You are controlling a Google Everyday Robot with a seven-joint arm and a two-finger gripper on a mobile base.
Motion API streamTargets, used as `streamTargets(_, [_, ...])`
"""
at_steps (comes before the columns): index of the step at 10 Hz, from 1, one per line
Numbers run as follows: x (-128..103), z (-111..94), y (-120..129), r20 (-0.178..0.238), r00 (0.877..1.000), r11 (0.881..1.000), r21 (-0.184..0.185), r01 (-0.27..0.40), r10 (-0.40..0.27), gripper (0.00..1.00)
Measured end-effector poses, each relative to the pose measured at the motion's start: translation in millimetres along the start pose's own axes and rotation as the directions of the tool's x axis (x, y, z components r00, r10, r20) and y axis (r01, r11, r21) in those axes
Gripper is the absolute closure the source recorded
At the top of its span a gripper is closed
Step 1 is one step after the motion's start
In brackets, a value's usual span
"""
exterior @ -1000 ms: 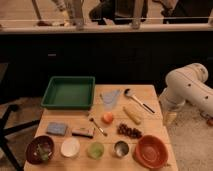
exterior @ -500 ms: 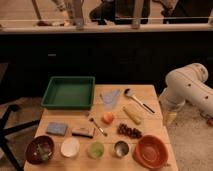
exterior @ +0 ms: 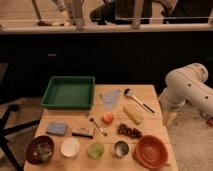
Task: Place apple in red bowl
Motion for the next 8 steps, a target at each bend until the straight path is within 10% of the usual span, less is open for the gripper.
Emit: streamTargets(8, [-1.4,1.6,-0.5,0.005,1.000,1.000,0.008,-0.019,0.018,0.20])
